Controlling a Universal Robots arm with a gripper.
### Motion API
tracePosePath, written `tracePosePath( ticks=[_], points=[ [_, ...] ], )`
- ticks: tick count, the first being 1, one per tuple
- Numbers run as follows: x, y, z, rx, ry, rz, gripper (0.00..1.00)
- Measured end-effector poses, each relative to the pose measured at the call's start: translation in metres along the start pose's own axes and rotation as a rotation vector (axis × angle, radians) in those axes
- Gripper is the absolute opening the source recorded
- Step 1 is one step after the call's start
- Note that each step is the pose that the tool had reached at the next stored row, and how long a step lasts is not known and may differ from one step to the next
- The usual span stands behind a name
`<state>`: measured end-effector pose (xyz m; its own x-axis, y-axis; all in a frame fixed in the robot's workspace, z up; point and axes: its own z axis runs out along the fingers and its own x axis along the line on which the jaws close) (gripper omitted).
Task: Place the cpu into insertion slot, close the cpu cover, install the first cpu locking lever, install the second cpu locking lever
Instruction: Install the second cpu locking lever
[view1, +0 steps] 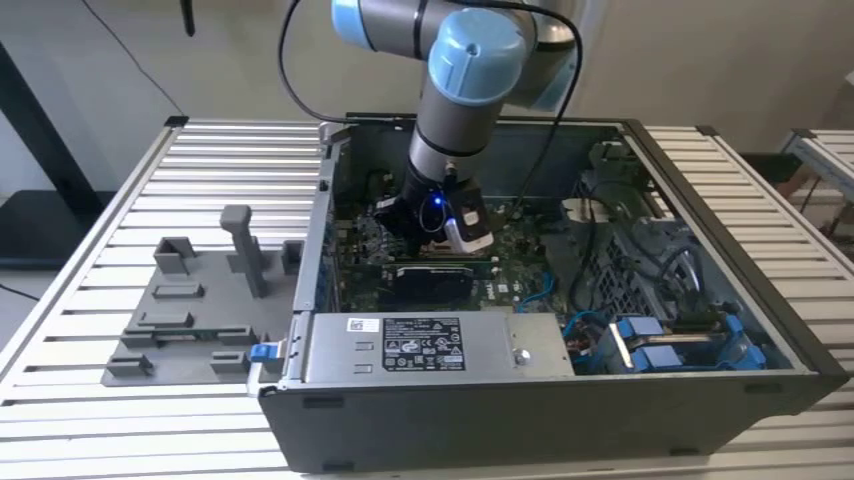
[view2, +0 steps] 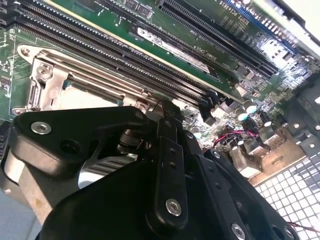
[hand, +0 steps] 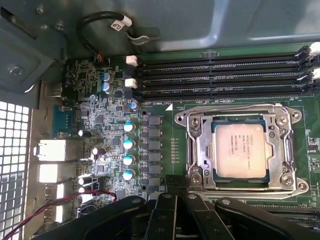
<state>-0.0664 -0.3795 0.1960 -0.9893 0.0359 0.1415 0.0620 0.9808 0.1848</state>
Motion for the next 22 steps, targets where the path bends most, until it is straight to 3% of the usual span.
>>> tracePosePath(
  ticks=[8, 12, 16, 18, 20, 22],
  points=[
    [-0.0001, -0.0003, 0.0002, 0.0185, 0.0102, 0.005, 0.11],
    [-0.0001, -0.0004, 0.0002, 0.0310, 0.0159, 0.008, 0.11],
    [-0.0006, 0.0003, 0.0009, 0.0429, 0.0261, 0.011, 0.11],
    [-0.0005, 0.0002, 0.0005, 0.0474, 0.0356, 0.013, 0.11],
    [0.0008, -0.0002, -0.0045, 0.0563, 0.0437, 0.016, 0.11],
    [0.0014, 0.0015, -0.0105, 0.0550, 0.0439, 0.016, 0.11]
  ],
)
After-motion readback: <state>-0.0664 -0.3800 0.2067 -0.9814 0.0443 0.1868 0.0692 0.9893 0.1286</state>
